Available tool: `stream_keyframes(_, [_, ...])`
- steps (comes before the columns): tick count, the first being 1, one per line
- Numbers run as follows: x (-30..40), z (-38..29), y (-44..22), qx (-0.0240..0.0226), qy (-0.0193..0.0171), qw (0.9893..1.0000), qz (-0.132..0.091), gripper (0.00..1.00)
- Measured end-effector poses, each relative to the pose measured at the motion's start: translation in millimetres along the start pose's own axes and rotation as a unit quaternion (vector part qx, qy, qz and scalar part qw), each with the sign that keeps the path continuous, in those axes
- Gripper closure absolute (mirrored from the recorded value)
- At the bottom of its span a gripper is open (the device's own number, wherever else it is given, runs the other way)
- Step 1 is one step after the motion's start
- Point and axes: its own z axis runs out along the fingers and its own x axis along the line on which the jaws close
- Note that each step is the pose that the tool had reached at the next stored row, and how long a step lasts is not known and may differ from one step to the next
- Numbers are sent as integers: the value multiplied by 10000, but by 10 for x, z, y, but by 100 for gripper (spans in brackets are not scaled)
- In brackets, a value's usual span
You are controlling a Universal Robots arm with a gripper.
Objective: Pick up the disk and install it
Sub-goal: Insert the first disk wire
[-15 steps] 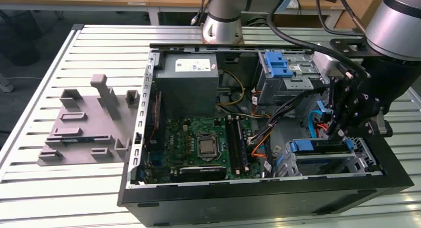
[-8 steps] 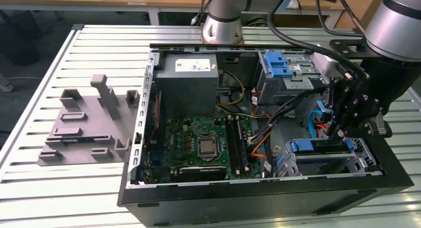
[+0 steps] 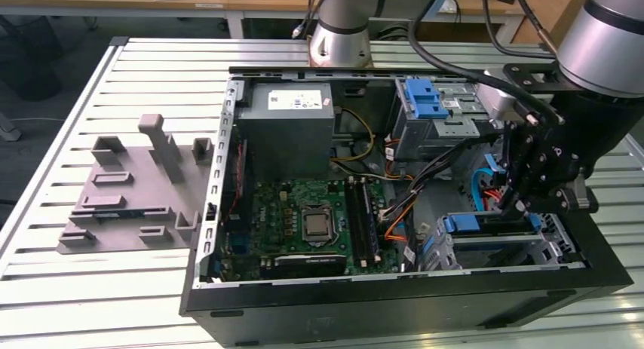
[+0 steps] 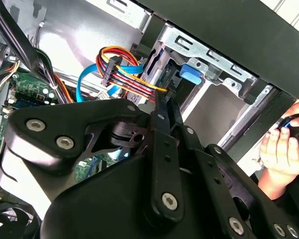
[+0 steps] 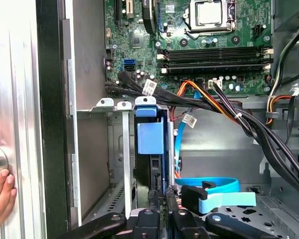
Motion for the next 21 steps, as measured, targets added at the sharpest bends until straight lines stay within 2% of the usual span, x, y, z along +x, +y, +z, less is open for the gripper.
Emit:
stream_keyframes(9, [13, 9, 0, -10, 1, 10000, 5, 84])
stream_keyframes(16, [15, 11, -14, -67, 1, 10000, 8, 84])
stream_keyframes(21, [15, 14, -31, -89, 2, 10000, 10, 84])
